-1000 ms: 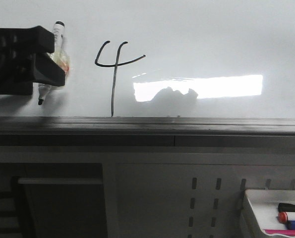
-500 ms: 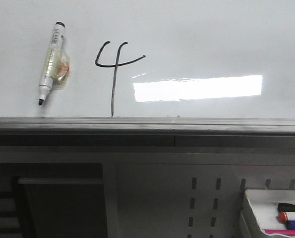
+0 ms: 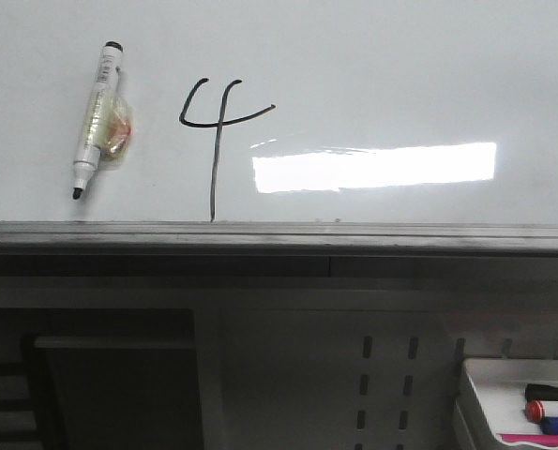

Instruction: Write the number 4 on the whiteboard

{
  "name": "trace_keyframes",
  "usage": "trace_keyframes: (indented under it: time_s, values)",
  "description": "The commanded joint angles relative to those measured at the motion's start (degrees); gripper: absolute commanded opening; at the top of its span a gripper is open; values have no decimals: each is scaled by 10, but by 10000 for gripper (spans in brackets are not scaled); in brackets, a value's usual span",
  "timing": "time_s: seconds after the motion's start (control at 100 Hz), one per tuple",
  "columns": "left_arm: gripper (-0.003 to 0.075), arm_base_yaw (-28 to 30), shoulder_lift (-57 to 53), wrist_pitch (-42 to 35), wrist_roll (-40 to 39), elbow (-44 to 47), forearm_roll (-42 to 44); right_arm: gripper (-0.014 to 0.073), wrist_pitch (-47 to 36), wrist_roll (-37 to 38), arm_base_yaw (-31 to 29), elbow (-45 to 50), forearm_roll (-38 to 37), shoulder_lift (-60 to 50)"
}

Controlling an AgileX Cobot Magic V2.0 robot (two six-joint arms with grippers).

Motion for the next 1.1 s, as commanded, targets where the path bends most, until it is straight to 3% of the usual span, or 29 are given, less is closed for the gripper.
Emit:
trace_keyframes:
  time_s: [0.0,0.56,0.69,0.82,0.97,1.09]
  values:
    - [-20,-4,0,-43,-6,-15,-4,-64,-45,-2,-4,-7,0,-8]
    - [-20,-4,0,-38,-6,-15,-6,-64,-43,-2,-4,-4,0,-9]
    - [-20,-1,-1,21,-3,-15,-118,-64,-43,-2,-4,-4,0,-9]
    - [-20,28,-3,37,99,-15,-153,-64,-43,-2,-4,-4,0,-9]
    - [-20,107,-36,62,232,-11,-212,-64,-43,-2,-4,-4,0,-9]
    - [-20,169,-73,67,251,11,-245,-64,-43,-2,-4,-4,0,-9]
